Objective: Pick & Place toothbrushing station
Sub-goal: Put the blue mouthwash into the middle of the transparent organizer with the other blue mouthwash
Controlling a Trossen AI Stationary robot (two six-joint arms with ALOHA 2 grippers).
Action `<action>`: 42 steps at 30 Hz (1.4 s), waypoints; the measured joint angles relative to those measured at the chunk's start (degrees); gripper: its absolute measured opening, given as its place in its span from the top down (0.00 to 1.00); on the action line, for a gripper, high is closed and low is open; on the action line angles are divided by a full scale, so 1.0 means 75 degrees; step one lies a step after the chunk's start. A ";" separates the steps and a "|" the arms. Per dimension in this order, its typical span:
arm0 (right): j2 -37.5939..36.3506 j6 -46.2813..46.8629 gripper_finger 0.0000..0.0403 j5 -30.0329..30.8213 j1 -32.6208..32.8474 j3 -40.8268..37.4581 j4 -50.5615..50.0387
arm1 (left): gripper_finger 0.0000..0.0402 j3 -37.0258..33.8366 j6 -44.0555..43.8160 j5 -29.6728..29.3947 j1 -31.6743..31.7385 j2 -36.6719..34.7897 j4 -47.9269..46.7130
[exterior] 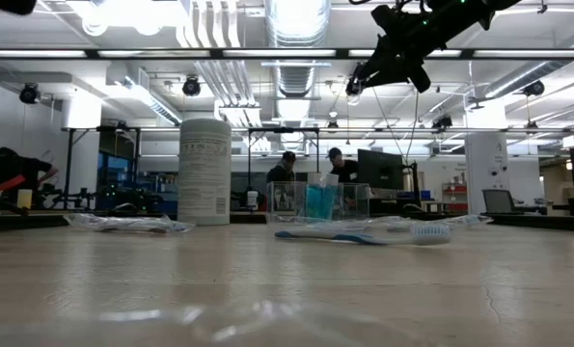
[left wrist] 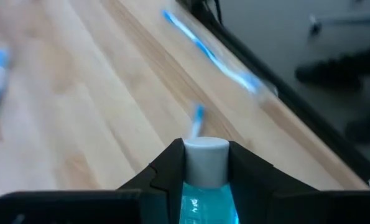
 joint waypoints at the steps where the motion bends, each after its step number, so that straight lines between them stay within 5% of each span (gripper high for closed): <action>1: 0.0000 0.0000 0.68 0.0002 0.0000 0.0000 -0.0002 | 0.74 -0.0003 0.0005 -0.0074 0.0041 -0.0145 0.0046; 11: 0.0000 -0.0001 0.68 0.0002 -0.0001 0.0000 -0.0001 | 0.74 -0.0073 0.0472 -0.0012 0.1021 -0.0962 0.1635; 23: 0.0000 0.0001 0.68 0.0000 -0.0002 0.0000 -0.0002 | 0.74 -0.0076 0.0783 0.1307 0.3282 -0.0913 0.3853; 42: 0.0000 -0.0001 0.68 0.0001 -0.0002 0.0000 -0.0002 | 0.74 -0.0079 0.0485 0.2744 0.6168 0.0959 0.6471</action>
